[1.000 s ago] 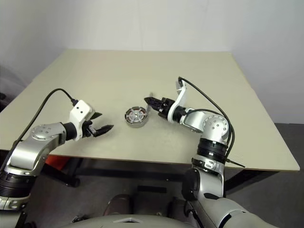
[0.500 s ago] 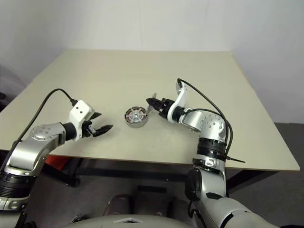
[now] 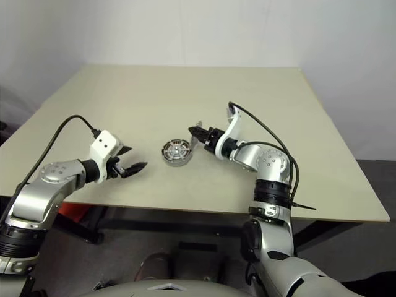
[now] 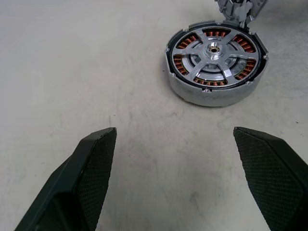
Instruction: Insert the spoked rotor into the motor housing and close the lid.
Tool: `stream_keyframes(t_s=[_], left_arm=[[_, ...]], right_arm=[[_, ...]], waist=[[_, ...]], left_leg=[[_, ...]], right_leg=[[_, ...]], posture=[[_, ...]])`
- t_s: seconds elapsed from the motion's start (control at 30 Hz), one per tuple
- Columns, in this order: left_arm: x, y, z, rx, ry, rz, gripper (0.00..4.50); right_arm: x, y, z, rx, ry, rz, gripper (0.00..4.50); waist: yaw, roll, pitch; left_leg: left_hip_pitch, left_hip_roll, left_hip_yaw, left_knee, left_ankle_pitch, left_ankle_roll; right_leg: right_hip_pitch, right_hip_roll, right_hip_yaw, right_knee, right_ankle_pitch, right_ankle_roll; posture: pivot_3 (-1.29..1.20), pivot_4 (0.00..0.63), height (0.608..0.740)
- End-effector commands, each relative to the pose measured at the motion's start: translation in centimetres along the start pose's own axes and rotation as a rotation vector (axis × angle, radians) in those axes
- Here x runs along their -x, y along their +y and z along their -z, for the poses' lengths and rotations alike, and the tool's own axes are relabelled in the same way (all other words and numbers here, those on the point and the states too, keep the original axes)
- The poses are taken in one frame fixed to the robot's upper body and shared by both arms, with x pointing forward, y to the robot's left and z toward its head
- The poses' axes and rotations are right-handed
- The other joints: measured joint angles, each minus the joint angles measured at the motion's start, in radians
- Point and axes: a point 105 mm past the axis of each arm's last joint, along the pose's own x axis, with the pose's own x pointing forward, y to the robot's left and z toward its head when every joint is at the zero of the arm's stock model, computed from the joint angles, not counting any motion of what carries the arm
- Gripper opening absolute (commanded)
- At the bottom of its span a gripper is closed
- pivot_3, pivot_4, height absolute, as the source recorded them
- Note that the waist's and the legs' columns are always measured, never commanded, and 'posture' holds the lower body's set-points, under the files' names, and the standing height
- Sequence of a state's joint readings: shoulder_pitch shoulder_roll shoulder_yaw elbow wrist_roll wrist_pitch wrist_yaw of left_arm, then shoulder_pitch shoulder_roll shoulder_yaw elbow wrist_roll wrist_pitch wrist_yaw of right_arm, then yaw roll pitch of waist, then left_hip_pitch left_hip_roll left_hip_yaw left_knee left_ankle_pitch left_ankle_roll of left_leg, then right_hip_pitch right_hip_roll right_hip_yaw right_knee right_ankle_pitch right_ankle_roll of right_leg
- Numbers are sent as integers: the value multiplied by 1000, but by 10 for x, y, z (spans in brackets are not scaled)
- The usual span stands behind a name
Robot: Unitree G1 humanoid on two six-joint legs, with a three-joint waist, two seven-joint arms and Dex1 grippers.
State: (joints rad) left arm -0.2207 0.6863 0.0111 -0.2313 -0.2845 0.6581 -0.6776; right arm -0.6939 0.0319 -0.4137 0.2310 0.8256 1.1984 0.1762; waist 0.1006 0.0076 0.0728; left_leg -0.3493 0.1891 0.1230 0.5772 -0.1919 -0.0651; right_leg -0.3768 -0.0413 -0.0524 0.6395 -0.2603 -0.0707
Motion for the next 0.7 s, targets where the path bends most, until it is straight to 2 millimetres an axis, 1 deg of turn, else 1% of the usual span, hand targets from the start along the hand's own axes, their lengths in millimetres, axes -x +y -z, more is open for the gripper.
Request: stream_keyframes(t_s=[0.03,0.27,0.3,0.33,0.6,0.63,0.7], left_arm=[[7,7,-15,-55,-42,-34,4102],[9,6,-15,-58,-41,-39,4102],[9,6,-15,-58,-41,-39,4102],[9,6,-15,-58,-40,-40,4102],[11,7,-14,-57,-38,-46,4102],[11,7,-14,-57,-37,-47,4102],[10,7,-14,-56,-37,-47,4102]], right_arm=[[-9,14,-4,17,-16,-50,1929],[-27,13,1,-8,-6,-53,1929],[-29,12,3,-9,-2,-50,1929],[-31,11,5,-12,3,-45,1929],[-36,0,10,-11,23,-1,1929],[-34,1,10,-7,25,-14,1929],[-31,11,7,2,28,-74,1929]], waist=[[0,0,0],[-1,-1,0],[-2,-1,0],[-2,-1,0],[-3,-1,0],[-3,-1,0],[-2,-1,0]], left_leg=[[0,0,0,0,0,0],[0,0,0,0,0,0],[-1,-1,1,0,0,1],[-1,-1,0,0,-1,1],[-1,0,0,0,0,1],[-1,0,0,0,0,1],[-1,0,0,0,0,1]], right_leg=[[0,0,0,0,0,0],[0,0,0,0,0,0],[-5,-2,-6,-1,6,-4],[-4,-2,-6,-1,6,-4],[-7,-1,-6,0,6,-4],[-7,-1,-6,0,6,-4],[-7,-1,-6,0,6,-4]], posture=[[0,0,740],[0,0,740],[0,0,740],[0,0,740],[0,0,740],[0,0,740],[0,0,740]])
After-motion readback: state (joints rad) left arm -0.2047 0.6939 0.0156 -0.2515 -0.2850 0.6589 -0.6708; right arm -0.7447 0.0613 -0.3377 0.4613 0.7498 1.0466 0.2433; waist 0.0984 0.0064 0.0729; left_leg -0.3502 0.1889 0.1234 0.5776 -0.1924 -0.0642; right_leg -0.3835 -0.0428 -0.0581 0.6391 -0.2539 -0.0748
